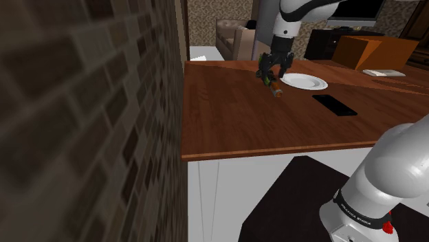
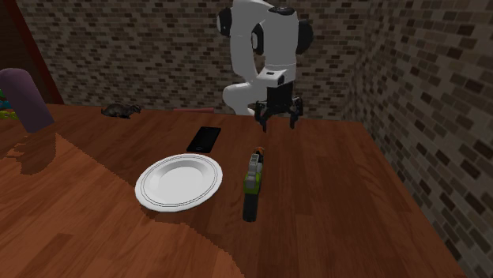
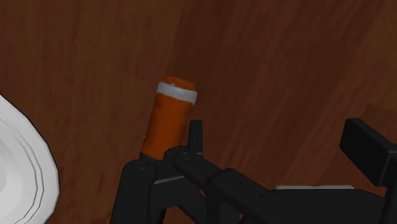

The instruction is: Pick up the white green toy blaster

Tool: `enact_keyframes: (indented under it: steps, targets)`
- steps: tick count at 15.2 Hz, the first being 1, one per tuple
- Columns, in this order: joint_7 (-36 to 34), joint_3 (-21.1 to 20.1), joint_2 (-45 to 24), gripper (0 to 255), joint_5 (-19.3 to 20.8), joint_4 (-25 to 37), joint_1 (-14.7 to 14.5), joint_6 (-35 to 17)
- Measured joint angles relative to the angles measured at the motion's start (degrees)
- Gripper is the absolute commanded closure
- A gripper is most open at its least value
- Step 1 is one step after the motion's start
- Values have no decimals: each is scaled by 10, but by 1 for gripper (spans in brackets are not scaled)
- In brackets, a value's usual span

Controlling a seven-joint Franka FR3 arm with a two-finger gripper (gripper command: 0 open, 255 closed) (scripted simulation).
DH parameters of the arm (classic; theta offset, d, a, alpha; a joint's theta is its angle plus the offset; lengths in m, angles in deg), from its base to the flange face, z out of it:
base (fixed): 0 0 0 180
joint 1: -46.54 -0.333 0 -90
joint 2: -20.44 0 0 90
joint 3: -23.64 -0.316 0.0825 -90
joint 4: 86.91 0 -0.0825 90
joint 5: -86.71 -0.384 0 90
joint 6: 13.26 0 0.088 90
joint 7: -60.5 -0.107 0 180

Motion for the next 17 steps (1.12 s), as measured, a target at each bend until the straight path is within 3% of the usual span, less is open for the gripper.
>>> enact_keyframes:
  steps: [10, 17]
  targets:
    - [-52, 47, -154, 0, -4, 132, 46, -53]
    - [-55, 52, -170, 0, -6, 100, 50, -103]
